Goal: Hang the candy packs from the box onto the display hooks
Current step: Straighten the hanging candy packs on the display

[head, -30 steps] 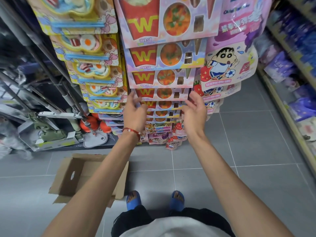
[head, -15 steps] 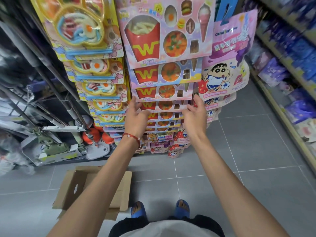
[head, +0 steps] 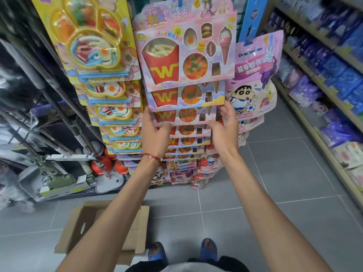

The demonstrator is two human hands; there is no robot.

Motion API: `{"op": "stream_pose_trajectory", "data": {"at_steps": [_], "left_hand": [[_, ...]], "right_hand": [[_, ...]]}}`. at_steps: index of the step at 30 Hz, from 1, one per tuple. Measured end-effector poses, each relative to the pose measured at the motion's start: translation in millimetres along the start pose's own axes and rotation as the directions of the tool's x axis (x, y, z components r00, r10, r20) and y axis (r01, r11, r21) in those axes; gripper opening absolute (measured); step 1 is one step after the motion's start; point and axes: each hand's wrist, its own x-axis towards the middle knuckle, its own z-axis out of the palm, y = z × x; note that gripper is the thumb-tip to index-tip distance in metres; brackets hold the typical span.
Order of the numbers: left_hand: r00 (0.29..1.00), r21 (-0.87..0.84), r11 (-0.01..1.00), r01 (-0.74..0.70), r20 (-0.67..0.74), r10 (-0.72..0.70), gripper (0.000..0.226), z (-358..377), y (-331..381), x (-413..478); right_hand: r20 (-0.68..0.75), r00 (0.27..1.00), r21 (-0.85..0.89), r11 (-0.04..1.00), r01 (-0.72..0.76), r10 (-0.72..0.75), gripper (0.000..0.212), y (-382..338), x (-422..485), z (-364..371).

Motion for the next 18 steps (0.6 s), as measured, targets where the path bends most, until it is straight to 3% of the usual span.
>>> {"op": "stream_pose_trajectory", "data": {"at_steps": [4, 7, 13, 18], "left_hand": [[1.000, -0.064, 0.998, 0.021, 0.001, -0.021, 0.088, -0.4, 2.9, -4.4], [1.000, -0.142, 0.990, 0.023, 0.001, -0.023, 0.079, -1.0, 2.8, -3.9], [1.000, -0.194, 0.981, 0.013, -0.007, -0.015, 0.083, -5.0, 1.5, -8.4], [1.000, -0.192, 0.981, -0.017, 0.005, 0.018, 0.078, -5.5, -3.3, -7.7]], "right_hand": [[-0.010, 1.000, 0.014, 0.999, 0.030, -0.030, 0.066, 0.4, -4.1, 0.1], [-0.020, 0.999, 0.014, 0.999, 0.029, -0.028, 0.064, 1.1, -3.7, 0.7], [-0.069, 0.997, 0.059, 0.997, 0.045, -0.041, 0.051, 5.6, -3.1, -1.5], [-0.036, 0.999, 0.055, 0.998, 0.036, -0.034, 0.055, 3.2, -3.2, 0.4]]}}
